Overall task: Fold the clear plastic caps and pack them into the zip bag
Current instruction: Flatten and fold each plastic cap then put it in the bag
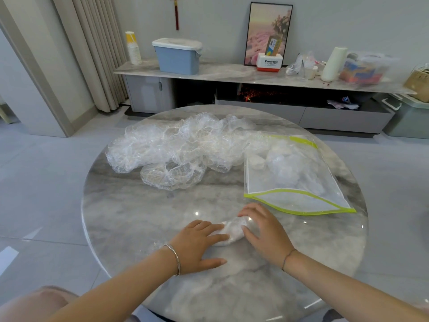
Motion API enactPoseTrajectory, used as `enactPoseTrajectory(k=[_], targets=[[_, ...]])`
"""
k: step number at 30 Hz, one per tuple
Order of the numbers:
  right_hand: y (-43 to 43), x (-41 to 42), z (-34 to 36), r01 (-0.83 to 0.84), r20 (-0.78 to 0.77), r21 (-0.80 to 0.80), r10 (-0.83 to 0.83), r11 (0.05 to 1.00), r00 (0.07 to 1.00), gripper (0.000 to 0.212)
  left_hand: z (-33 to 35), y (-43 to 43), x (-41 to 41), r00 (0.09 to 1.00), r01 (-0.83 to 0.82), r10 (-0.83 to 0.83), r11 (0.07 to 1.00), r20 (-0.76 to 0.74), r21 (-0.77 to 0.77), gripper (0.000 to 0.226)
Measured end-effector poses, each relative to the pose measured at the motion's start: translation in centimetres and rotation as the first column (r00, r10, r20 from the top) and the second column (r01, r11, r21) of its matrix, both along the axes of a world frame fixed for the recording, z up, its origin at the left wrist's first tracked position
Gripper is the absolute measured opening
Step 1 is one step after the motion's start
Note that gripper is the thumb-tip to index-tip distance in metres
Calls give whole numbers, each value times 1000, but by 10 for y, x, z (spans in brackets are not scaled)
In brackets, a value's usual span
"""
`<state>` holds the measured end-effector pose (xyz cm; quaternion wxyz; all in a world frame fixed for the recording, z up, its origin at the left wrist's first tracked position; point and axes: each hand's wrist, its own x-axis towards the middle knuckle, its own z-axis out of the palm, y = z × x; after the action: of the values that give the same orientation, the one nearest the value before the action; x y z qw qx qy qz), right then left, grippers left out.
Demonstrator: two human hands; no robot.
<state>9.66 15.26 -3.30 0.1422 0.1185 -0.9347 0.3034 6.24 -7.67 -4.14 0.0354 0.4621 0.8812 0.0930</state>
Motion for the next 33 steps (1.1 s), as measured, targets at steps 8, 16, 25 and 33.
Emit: enactPoseTrajectory(k=[8, 16, 25, 33], targets=[[1, 20, -11, -221, 117, 391, 190, 894, 975, 46, 12, 6, 3, 987, -94, 95, 995, 130, -16, 91], [-7, 9, -12, -212, 182, 279, 166, 937, 969, 45, 11, 5, -1, 972, -91, 105, 993, 211, -76, 77], [-8, 8, -8, -76, 308, -88, 100, 993, 946, 22, 11, 13, -5, 973, -185, 186, 982, 136, -23, 50], [-16, -1, -12, 176, 386, -247, -70, 953, 920, 30, 9, 26, -8, 807, -529, 438, 834, 398, 156, 32]])
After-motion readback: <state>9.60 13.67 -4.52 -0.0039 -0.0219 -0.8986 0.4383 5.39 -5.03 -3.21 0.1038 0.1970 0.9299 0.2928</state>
